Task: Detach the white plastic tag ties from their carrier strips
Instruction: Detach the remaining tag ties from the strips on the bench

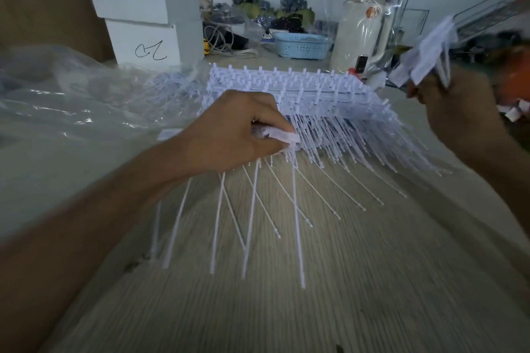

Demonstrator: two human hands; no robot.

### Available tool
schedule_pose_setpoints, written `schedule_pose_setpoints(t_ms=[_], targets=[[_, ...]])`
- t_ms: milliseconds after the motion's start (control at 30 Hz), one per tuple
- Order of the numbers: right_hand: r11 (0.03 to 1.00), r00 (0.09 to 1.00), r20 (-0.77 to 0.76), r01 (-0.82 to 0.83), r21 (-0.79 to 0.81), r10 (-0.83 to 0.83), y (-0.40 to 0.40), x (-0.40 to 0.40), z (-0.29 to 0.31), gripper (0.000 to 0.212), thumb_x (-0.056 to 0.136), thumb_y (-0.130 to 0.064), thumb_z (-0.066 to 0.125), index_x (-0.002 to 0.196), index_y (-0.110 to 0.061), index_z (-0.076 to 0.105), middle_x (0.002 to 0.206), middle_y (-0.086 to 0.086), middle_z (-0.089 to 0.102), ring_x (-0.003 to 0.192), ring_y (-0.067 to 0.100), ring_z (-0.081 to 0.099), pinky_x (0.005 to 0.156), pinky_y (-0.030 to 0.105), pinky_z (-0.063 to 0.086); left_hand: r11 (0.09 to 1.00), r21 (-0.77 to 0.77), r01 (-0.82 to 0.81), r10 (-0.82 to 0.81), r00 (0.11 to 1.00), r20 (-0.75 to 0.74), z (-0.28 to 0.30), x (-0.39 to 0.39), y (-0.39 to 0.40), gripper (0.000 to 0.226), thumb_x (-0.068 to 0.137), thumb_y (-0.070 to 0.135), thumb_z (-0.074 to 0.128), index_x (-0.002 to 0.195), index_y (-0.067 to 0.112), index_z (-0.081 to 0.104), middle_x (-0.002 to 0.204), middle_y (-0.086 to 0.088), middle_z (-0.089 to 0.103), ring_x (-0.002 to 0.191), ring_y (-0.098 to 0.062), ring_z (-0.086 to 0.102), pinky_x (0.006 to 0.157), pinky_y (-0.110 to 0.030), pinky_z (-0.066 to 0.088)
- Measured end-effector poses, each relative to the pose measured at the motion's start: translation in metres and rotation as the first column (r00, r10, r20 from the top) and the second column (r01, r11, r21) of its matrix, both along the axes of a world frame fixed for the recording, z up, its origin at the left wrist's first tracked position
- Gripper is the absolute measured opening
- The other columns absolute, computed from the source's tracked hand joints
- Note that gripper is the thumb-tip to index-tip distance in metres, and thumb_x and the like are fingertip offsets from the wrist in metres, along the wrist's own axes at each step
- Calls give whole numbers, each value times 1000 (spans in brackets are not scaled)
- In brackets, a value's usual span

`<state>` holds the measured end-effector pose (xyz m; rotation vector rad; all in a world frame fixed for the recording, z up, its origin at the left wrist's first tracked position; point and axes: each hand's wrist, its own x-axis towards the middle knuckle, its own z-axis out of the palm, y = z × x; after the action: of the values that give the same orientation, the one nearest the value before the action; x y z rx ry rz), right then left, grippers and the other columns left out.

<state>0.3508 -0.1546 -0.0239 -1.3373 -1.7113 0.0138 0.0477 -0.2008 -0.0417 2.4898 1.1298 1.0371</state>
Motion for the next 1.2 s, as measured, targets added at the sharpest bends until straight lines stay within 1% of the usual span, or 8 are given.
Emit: schedule_pose_setpoints(t_ms=[167,333,433,533,767,933,1067,1200], targets=[[955,961,45,-263,-135,271,-21,-42,-7,32,106,-27,45,81,-27,64,61,-13,51,47,3,42,52,27,31,999,9,-37,37,999,-38,-4,8,0,29,85,20,78,114,19,75,95,-1,64,84,-7,61,74,-15,45],[845,892,-215,-448,-292,398,-41,-79,-20,28,106,-25,44,85,-11,56,55,-6,46,39,0,42,41,8,31,991,112,-67,69,997,-19,-4,11,-1,30,85,22,79,114,22,74,86,-8,66,75,-16,60,66,-22,42],[737,831,-403,-538,-410,383,-52,-95,-28,36,100,-43,53,70,-24,59,47,-10,41,39,2,36,39,16,28,968,235,-91,115,989,-89,-5,14,-1,17,87,31,71,92,18,80,75,-7,64,68,-18,60,64,-35,46],[619,764,-537,-625,-476,358,-59,-100,-32,37,94,-46,61,75,-15,65,47,-6,32,40,7,27,37,18,22,961,241,-134,149,988,-44,-8,17,-1,15,77,31,69,80,19,77,73,2,64,66,-11,60,64,-34,48],[465,655,-672,-742,-483,347,-59,-99,-29,38,86,-48,63,73,-13,65,53,-6,26,41,6,20,36,16,18,992,-82,98,-91,993,82,-5,11,-2,17,91,12,71,107,8,74,88,7,75,87,-8,71,84,-31,56],[500,626,-744,-733,-460,233,-51,-95,-31,40,97,-41,58,65,-18,56,56,-5,25,42,7,18,36,16,15,945,-276,172,-137,980,142,1,3,-3,39,92,5,68,128,10,53,109,-2,75,104,-18,70,97,-40,52],[485,551,-815,-770,-414,179,-47,-93,-34,36,98,-38,59,68,-19,54,62,-1,26,42,7,19,35,16,15,997,24,-69,71,989,-127,-5,3,4,35,87,15,75,119,19,63,98,8,75,86,-9,69,79,-37,52],[475,554,-797,-784,-401,241,-49,-95,-37,38,100,-37,56,68,-18,50,58,-2,28,42,8,20,36,17,16,977,195,-86,107,989,-100,-7,4,6,18,90,23,70,103,14,77,81,-4,75,73,-17,70,71,-39,54]])
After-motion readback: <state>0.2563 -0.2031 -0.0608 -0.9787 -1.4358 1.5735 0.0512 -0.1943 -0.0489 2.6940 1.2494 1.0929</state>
